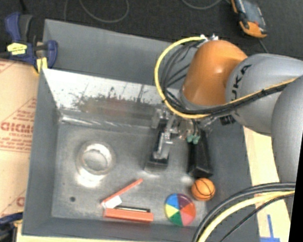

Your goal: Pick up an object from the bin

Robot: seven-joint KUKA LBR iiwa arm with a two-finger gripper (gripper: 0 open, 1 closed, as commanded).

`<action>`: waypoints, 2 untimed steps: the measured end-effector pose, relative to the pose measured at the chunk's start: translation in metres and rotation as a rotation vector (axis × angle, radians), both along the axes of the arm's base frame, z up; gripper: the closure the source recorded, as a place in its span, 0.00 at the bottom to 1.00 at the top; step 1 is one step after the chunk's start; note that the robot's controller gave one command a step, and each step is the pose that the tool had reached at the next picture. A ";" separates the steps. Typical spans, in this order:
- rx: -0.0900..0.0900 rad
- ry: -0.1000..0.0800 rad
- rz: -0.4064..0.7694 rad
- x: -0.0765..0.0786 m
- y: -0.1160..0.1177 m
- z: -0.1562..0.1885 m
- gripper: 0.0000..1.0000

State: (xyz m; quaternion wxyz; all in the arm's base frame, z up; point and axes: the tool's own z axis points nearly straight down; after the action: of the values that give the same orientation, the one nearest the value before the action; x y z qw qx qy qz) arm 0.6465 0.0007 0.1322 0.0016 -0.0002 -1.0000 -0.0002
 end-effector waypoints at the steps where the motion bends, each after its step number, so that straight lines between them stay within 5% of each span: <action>1: 0.000 -0.008 0.000 0.002 0.000 0.005 0.00; 2: 0.000 -0.015 0.223 0.009 -0.029 -0.034 0.00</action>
Offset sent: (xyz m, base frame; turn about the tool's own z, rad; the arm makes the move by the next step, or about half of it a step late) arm 0.0080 -0.0479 -0.0622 -0.3273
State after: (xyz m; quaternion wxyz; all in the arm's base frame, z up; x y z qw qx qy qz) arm 0.6560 -0.0286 0.0983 -0.0060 0.1113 -0.9938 0.0002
